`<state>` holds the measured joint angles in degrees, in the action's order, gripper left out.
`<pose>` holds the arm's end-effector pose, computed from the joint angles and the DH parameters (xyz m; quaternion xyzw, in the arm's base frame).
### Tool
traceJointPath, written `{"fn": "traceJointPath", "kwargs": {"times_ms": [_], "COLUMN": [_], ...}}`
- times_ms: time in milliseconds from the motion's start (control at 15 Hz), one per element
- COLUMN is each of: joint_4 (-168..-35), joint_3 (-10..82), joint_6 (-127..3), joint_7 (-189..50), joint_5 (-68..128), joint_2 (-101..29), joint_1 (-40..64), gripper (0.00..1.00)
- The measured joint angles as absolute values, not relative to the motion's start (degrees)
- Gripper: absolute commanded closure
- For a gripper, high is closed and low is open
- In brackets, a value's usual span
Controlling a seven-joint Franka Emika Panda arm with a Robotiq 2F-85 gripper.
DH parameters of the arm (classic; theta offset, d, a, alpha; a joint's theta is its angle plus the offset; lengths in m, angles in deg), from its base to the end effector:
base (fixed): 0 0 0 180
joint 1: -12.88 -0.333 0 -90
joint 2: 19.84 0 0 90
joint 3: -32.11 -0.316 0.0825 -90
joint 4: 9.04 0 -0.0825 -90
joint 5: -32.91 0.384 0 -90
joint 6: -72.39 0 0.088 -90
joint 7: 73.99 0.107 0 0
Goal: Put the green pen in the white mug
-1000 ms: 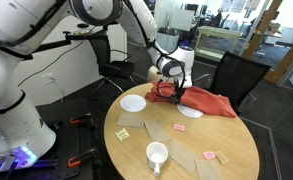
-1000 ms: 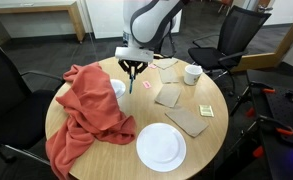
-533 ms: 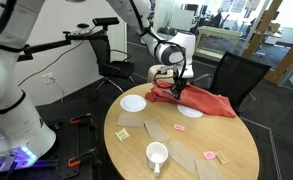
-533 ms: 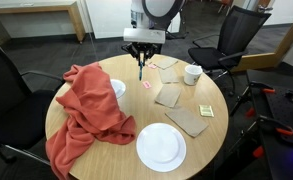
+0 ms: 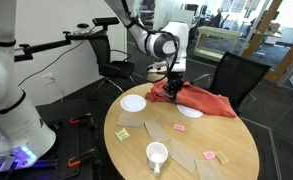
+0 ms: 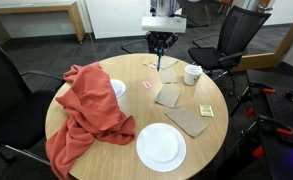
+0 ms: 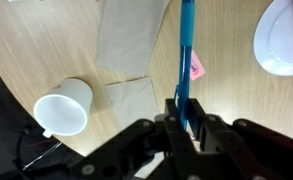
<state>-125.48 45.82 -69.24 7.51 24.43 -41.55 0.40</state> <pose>0.6061 -0.0083 0.2698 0.7889 -0.6068 0.0844 0.0483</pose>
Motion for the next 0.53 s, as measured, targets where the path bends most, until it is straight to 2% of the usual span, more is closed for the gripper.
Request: {"fn": "traceJointPath", "kwargs": {"times_ms": [533], "joint_4": [-133.3], "joint_3": [45.9], "joint_6": [-57.4], "joint_7": [27.5], "joint_5": [8.1], "joint_2": [-31.9], "joint_1": [0.6], "gripper": [0.96]}}
